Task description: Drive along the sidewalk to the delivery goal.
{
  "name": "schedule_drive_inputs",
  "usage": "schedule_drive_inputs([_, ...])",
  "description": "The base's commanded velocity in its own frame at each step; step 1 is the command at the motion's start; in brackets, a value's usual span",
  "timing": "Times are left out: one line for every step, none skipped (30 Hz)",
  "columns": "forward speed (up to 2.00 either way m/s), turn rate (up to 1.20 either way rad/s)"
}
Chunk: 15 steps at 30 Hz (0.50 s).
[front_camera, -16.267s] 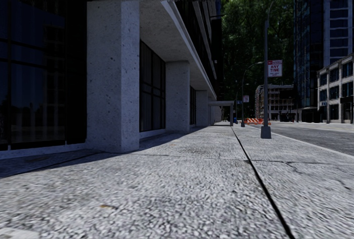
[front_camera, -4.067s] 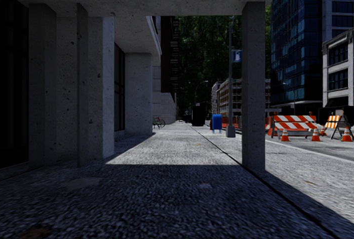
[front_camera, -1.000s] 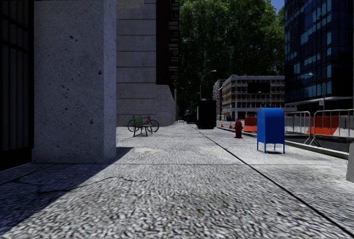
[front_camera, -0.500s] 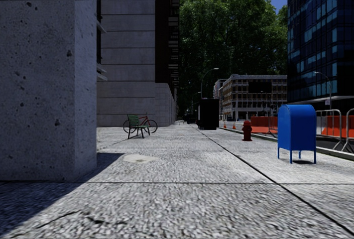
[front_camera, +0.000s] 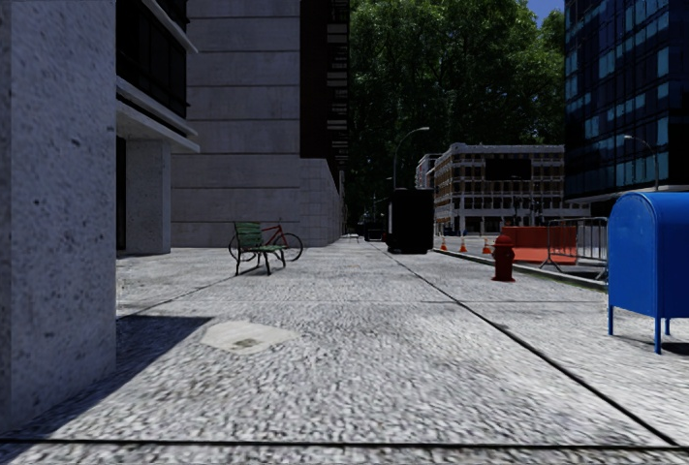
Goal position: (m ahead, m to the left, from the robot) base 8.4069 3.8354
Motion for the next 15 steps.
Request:
schedule_drive_inputs([2.00,0.00])
schedule_drive_inputs([2.00,0.07])
schedule_drive_inputs([2.00,0.19])
schedule_drive_inputs([2.00,0.27])
schedule_drive_inputs([2.00,0.27])
schedule_drive_inputs([2.00,0.30])
schedule_drive_inputs([2.00,0.35])
schedule_drive_inputs([2.00,0.41])
schedule_drive_inputs([2.00,0.41])
schedule_drive_inputs([2.00,0.46])
schedule_drive_inputs([2.00,0.51])
schedule_drive_inputs([2.00,0.54])
schedule_drive_inputs([2.00,0.54])
schedule_drive_inputs([2.00,0.61])
schedule_drive_inputs([2.00,0.66])
